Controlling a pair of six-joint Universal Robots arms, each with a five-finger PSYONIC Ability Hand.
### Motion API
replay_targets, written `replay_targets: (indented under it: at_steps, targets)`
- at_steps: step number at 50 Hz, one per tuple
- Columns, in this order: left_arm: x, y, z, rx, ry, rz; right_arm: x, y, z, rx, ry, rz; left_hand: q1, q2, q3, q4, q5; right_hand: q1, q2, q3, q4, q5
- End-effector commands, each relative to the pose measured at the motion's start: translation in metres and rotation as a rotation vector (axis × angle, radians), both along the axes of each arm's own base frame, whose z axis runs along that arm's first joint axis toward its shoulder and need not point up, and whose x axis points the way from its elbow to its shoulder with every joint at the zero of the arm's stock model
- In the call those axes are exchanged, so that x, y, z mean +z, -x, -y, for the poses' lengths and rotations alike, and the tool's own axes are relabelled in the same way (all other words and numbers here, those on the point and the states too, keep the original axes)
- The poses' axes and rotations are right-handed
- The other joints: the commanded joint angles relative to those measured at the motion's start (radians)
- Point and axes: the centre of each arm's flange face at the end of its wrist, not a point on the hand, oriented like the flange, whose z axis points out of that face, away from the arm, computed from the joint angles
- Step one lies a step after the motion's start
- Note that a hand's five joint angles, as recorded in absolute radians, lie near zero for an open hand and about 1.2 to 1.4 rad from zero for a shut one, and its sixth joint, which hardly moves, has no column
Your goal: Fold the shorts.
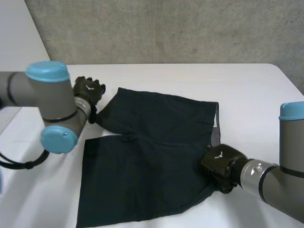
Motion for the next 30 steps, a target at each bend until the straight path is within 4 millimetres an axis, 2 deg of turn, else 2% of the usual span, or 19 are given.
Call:
replay_targets:
  at_steps: [1,2,3,6,7,12,15,21,26,30]
  targets:
    - [0.03,-0.025,-0.067,0.05,-0.209,-0.21,0.014,-0.008,0.023,-0.102,-0.001,0.157,0.081,0.069,0.062,0.07,0.073,0.421,0.226,0.212,0.208,0.264]
    - [0.03,-0.027,-0.076,0.049,-0.24,-0.228,0.014,-0.01,0.024,-0.109,-0.011,0.176,0.102,0.089,0.082,0.09,0.093,0.421,0.226,0.212,0.208,0.264]
    - [0.029,-0.031,-0.095,0.041,-0.305,-0.259,0.014,-0.012,0.028,-0.121,-0.028,0.212,0.122,0.11,0.103,0.111,0.114,0.421,0.226,0.212,0.208,0.264]
    - [0.026,-0.035,-0.123,0.017,-0.39,-0.298,0.014,-0.015,0.033,-0.135,-0.045,0.251,0.122,0.11,0.103,0.111,0.114,0.421,0.226,0.212,0.208,0.264]
    - [0.023,-0.039,-0.139,0.006,-0.431,-0.312,0.012,-0.017,0.036,-0.144,-0.053,0.268,0.122,0.11,0.103,0.111,0.114,0.421,0.226,0.212,0.208,0.264]
    - [0.017,-0.052,-0.175,0.001,-0.476,-0.311,0.009,-0.021,0.047,-0.177,-0.051,0.309,0.114,0.101,0.094,0.102,0.105,0.421,0.226,0.212,0.208,0.264]
    - [0.01,-0.058,-0.187,0.007,-0.485,-0.309,0.006,-0.024,0.055,-0.214,-0.071,0.357,0.105,0.092,0.086,0.093,0.096,0.421,0.226,0.212,0.208,0.264]
    - [-0.008,-0.063,-0.199,0.023,-0.521,-0.295,0.002,-0.028,0.067,-0.287,-0.114,0.461,0.102,0.089,0.083,0.091,0.094,0.421,0.226,0.212,0.208,0.264]
    - [-0.016,-0.062,-0.202,0.016,-0.528,-0.291,0.0,-0.028,0.071,-0.31,-0.115,0.494,0.099,0.086,0.08,0.088,0.091,0.421,0.226,0.212,0.208,0.264]
    - [-0.025,-0.058,-0.195,0.012,-0.518,-0.289,-0.001,-0.025,0.073,-0.338,-0.1,0.492,0.099,0.086,0.08,0.088,0.091,0.421,0.226,0.212,0.208,0.264]
